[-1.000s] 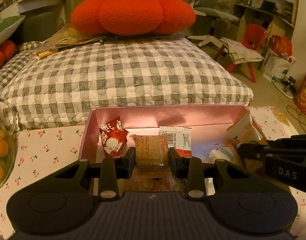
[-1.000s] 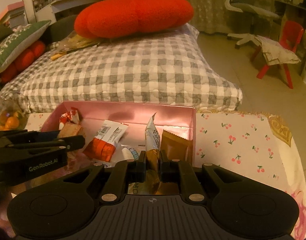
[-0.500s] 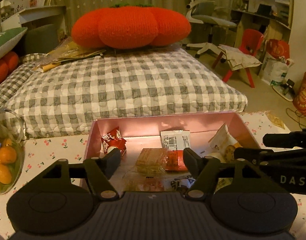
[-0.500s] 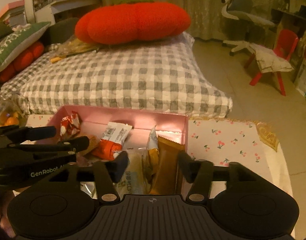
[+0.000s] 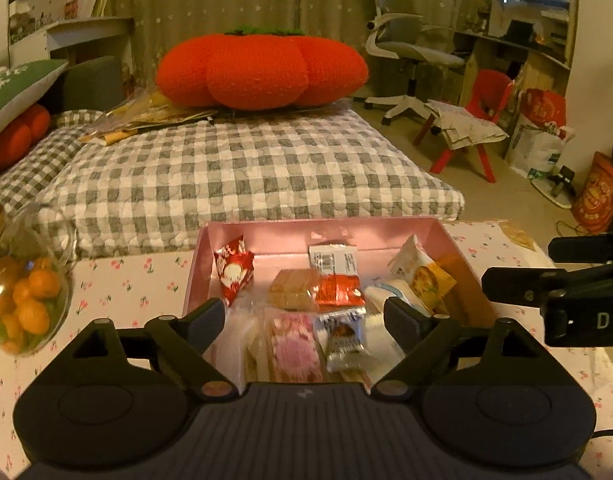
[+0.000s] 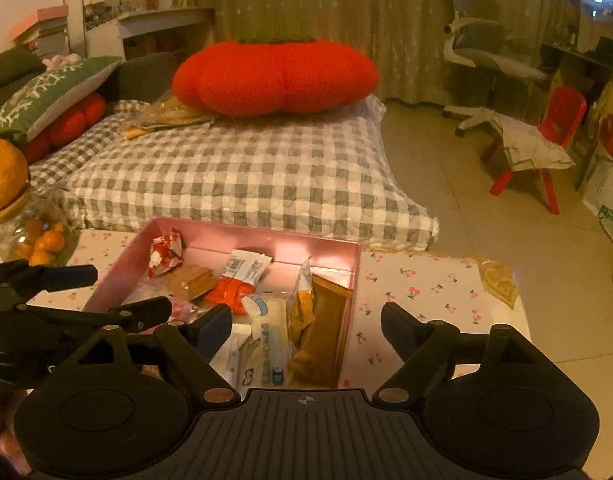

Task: Organize snacks
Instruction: 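Lower both snacks into the box and open both tools, then move both tools back toward the yellow packet and red candy bag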

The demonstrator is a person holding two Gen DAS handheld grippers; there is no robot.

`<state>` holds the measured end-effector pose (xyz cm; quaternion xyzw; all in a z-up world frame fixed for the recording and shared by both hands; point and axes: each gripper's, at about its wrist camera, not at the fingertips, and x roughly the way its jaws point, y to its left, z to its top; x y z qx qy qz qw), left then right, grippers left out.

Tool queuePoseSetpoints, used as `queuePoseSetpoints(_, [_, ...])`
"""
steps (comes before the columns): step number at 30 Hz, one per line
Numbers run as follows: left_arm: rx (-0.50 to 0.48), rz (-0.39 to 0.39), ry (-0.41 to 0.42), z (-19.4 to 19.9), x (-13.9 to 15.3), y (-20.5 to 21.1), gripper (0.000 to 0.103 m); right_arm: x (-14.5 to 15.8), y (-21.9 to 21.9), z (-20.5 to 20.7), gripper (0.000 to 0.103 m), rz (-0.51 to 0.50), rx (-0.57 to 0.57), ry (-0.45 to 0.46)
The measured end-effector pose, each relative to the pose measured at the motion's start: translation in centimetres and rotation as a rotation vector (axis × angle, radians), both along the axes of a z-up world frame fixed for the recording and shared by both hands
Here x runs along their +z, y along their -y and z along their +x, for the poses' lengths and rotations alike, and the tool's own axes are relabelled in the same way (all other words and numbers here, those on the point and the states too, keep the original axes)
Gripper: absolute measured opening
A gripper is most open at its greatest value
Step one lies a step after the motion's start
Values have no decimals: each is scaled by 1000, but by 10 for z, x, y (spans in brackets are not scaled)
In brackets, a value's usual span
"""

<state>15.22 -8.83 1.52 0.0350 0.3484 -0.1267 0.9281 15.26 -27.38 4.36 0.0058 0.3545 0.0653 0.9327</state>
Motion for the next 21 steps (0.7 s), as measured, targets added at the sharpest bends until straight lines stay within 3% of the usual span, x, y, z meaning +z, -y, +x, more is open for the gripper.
queuePoseSetpoints(21, [17, -54, -107, -63, -9, -11, 101, -14, 8, -76, 92, 25, 22, -44])
